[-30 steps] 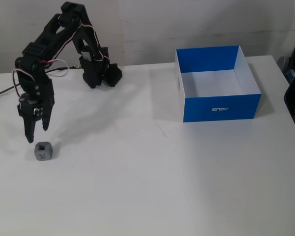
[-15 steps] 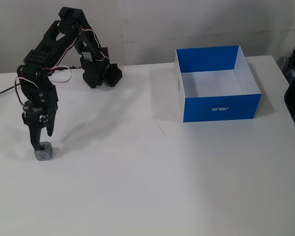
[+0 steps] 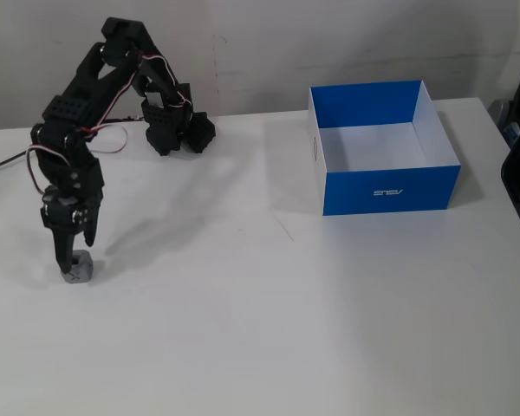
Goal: Grasp the gray block and put it in the box.
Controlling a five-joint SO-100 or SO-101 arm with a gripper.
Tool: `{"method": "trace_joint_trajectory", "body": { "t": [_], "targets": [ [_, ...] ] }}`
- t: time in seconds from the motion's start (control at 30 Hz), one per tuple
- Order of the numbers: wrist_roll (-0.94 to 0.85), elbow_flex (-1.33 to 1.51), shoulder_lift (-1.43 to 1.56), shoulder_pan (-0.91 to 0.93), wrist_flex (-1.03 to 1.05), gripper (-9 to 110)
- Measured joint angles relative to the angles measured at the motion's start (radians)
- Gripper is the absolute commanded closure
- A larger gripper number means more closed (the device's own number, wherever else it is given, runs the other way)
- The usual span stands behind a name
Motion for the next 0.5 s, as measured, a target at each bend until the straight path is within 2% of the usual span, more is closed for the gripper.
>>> {"method": "trace_joint_trajectory", "body": {
  "t": [0.17, 0.4, 0.5],
  "targets": [
    [-0.017, -0.021, -0.037, -0.029, 0.0, 73],
    [-0.031, -0.043, -0.069, -0.032, 0.0, 78],
    [-0.035, -0.046, -0.077, -0.031, 0.0, 88]
  ]
}}
